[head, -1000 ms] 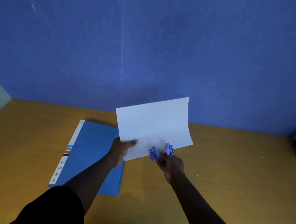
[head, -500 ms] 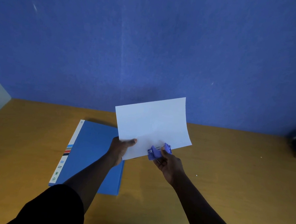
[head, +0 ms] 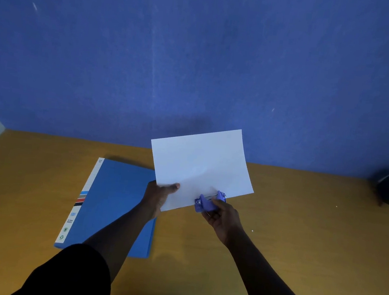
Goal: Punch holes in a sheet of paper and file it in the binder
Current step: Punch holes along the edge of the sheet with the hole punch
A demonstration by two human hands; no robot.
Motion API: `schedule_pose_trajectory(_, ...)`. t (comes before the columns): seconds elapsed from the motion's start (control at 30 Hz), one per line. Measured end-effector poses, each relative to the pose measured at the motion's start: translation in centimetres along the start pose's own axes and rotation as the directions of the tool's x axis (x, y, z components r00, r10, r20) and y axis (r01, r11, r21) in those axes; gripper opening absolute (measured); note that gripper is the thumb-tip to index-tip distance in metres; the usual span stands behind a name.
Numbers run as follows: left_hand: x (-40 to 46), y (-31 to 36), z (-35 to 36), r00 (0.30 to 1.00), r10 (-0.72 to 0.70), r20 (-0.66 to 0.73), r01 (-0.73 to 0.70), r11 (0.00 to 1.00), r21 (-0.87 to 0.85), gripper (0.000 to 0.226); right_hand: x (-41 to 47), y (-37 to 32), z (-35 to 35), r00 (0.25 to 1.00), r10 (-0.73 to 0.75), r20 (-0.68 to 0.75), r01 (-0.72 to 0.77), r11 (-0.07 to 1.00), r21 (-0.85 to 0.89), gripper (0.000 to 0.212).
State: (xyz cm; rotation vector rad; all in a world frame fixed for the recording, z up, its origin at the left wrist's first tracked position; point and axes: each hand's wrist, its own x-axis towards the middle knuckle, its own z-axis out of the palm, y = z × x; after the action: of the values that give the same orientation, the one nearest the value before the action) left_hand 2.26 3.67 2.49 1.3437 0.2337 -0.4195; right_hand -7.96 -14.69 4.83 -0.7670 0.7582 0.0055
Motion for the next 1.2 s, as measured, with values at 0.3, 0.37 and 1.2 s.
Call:
schedule_pose_trajectory(0.3,0.5,0.3,0.5,1.000,0.005,-0.028,-0.005,1.000,-0.021,0.028,0.7,-1.0,-2.5,0.999,-0.005,-0.033,0.001,0.995,-0.098,0.022)
schedule_pose_trajectory(0.37,0.5,0.3,0.4,0.999,0.009,-0.031,-0.009,1.000,-0.005,0.028,1.1,-1.0,-3.7,0.997,0.010,-0.070,-0.020,0.989,-0.149,0.024)
schedule_pose_trajectory(1.2,0.7,2.2,-1.5,0.999,0.014,-0.031,0.000,0.919,0.395,0.020,4.9,-2.1,-11.0,0.911,-0.332,-0.245,-0.244,0.047,-0.969,0.025)
